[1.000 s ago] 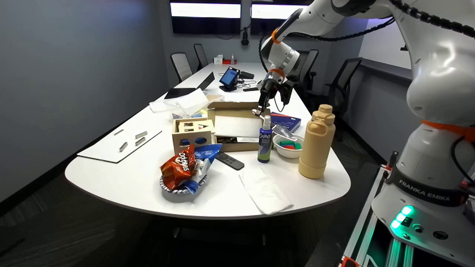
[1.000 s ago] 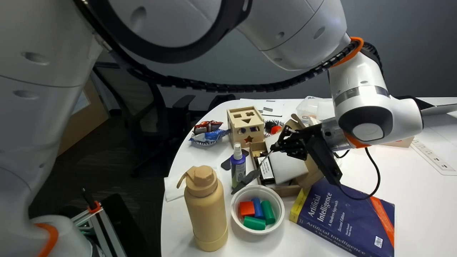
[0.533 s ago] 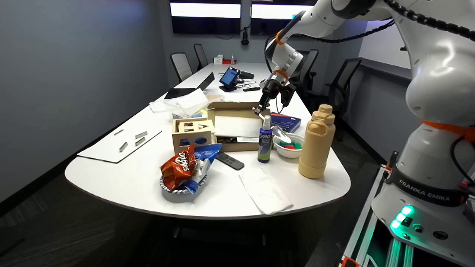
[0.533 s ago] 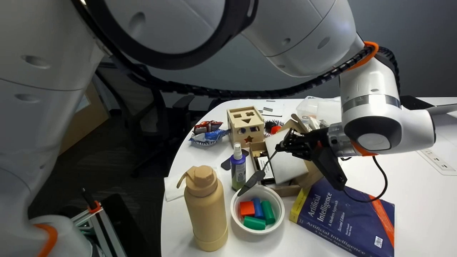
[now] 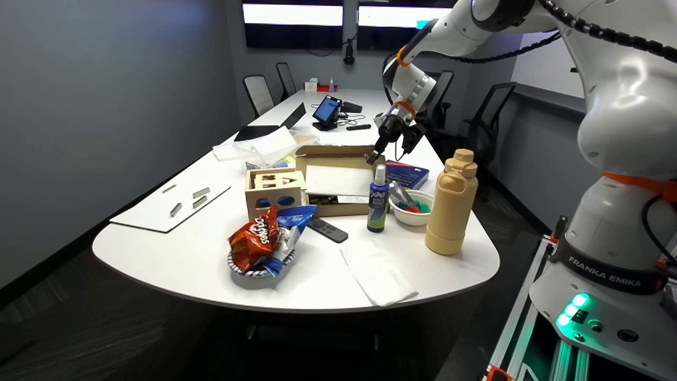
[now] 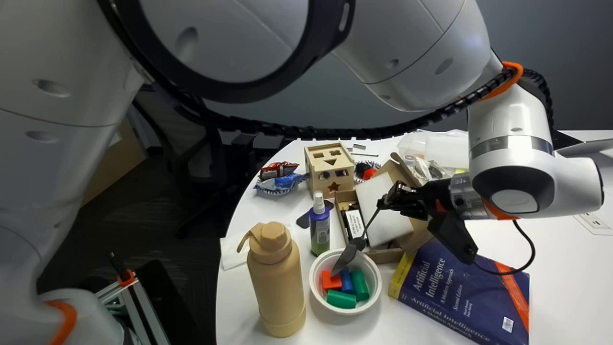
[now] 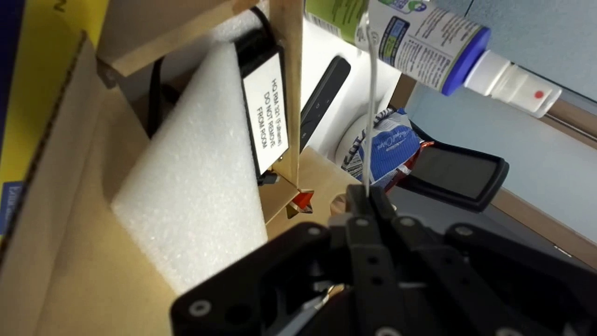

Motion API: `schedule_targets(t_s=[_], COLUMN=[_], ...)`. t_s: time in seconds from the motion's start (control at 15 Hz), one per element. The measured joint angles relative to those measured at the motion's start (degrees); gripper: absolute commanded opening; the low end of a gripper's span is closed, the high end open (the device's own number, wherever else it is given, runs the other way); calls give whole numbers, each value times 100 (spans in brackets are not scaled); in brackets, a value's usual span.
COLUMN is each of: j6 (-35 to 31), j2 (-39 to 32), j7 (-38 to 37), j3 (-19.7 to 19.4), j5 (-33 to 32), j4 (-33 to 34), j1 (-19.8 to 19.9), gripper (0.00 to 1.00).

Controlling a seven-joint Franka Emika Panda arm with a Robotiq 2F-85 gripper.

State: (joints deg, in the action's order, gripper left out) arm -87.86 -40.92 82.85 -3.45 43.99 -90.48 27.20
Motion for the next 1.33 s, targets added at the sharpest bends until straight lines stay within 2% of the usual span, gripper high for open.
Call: schedule_targets(t_s=[0.6, 1.33], j6=[283, 1030], j2=[-142, -171], j7=[549, 173], j3=[-23, -131], j5=[0, 191], j4=[118, 190], j1=[141, 152], gripper=[1, 1])
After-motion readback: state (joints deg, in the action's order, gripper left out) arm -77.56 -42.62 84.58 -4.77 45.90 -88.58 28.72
